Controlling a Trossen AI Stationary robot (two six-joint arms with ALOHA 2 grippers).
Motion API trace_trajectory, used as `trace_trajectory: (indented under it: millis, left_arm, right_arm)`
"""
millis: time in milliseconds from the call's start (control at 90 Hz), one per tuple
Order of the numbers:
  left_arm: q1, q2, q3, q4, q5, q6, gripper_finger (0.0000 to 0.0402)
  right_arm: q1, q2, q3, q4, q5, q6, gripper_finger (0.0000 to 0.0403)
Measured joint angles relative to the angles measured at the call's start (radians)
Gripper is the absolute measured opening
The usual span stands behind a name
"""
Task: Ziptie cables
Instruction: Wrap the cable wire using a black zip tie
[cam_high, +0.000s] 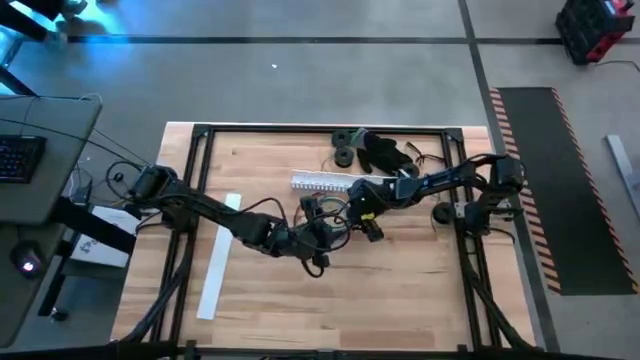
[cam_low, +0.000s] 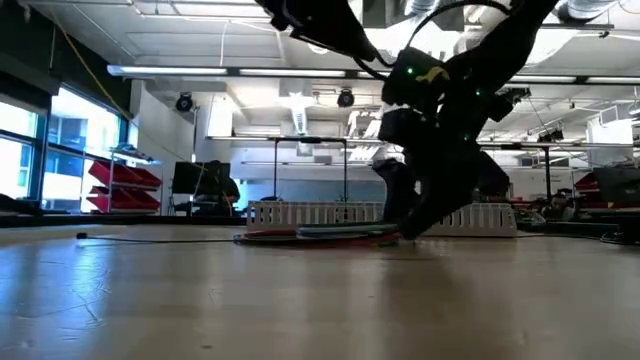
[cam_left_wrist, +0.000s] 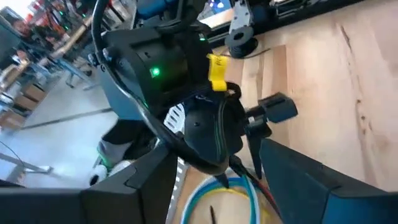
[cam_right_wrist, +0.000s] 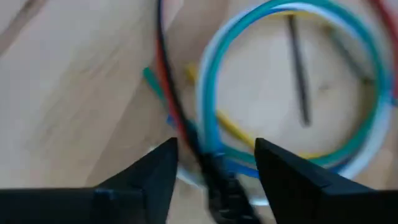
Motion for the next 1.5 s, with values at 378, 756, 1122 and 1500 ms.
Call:
trace_trajectory:
  millis: [378,756,1122,1500]
  left_arm:
    - [-0.003,0.009,0.000,-0.051,0.000,-0.057,0.0214]
    - [0.029,0.077,0.000,0.068,0.008,0.071,0.0214]
    - [0.085,0.169,0.002,0.504,0.164,0.633,0.0214]
    - [0.132,0.340,0.042,0.745,-0.056,0.877,0.0214]
  right_arm:
    - [0.011,-0.052,-0.048,0.002,0.014,0.098,0.0017]
    - [0.092,-0.455,0.024,-0.301,0.183,0.153,0.0015]
    - [0.094,-0.608,0.048,-0.445,0.188,0.253,0.0015]
    - [0.094,-0.607,0.048,-0.450,0.157,0.255,0.0014]
